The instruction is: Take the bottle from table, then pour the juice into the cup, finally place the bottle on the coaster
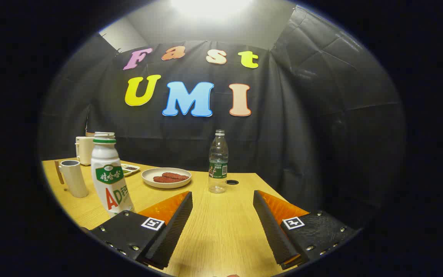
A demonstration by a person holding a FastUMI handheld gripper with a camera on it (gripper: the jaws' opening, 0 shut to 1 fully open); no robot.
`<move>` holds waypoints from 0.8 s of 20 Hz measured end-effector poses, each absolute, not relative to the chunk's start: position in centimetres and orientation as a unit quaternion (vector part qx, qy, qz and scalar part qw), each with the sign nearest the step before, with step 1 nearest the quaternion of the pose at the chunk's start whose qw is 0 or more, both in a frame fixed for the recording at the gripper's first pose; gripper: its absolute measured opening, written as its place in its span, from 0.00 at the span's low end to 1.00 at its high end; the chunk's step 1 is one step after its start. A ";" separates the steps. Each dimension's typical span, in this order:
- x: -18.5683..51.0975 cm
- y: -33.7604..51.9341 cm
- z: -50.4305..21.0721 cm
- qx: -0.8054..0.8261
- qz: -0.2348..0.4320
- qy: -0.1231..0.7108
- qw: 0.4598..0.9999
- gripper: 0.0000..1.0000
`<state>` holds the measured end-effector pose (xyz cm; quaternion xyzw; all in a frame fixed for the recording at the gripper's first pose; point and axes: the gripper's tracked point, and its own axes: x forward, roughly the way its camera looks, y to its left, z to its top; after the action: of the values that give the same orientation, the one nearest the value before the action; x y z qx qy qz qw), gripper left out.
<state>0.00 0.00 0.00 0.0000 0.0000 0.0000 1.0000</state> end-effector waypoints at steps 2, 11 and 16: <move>0.3 0.0 1.1 -0.008 -0.005 -0.014 1.000 0.96; -3.3 4.4 5.8 0.025 0.036 -0.025 0.999 0.96; -5.7 8.8 5.6 0.062 0.093 -0.003 0.994 0.96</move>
<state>-5.66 8.84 5.60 0.0618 -0.0026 0.0932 0.9937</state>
